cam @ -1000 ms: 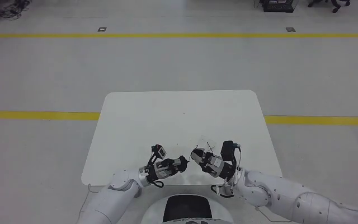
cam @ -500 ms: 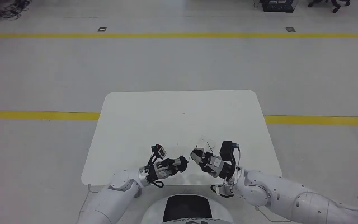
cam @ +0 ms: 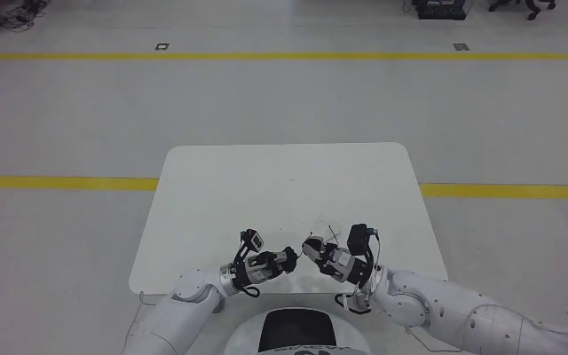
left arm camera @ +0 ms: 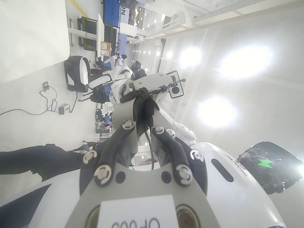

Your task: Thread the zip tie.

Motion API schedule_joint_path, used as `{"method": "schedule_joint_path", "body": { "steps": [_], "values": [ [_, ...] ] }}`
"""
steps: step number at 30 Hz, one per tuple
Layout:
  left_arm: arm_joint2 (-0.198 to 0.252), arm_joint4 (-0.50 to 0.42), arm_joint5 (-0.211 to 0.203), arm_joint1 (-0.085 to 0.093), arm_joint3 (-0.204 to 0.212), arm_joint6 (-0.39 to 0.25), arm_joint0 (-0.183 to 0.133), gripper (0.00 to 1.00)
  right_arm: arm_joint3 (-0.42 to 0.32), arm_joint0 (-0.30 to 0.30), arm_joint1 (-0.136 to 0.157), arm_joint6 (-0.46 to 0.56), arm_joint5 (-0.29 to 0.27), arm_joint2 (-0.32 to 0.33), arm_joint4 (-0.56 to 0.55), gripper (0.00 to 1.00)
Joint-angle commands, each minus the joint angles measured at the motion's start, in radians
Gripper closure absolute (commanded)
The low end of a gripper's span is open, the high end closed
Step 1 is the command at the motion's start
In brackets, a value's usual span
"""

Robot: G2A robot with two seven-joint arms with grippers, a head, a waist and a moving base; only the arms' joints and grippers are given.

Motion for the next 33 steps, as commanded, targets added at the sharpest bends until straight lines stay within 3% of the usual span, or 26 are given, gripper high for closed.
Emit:
{"method": "schedule_joint_path", "body": {
  "steps": [1,33],
  "values": [
    [0.0,0.0,0.0,0.0,0.0,0.0,0.0,1.0,-0.002,-0.001,-0.001,-0.002,0.0,0.0,0.003,1.0],
    [0.0,0.0,0.0,0.0,0.0,0.0,0.0,1.0,0.002,-0.012,0.001,0.041,0.0,0.0,0.018,1.0]
  ]
}}
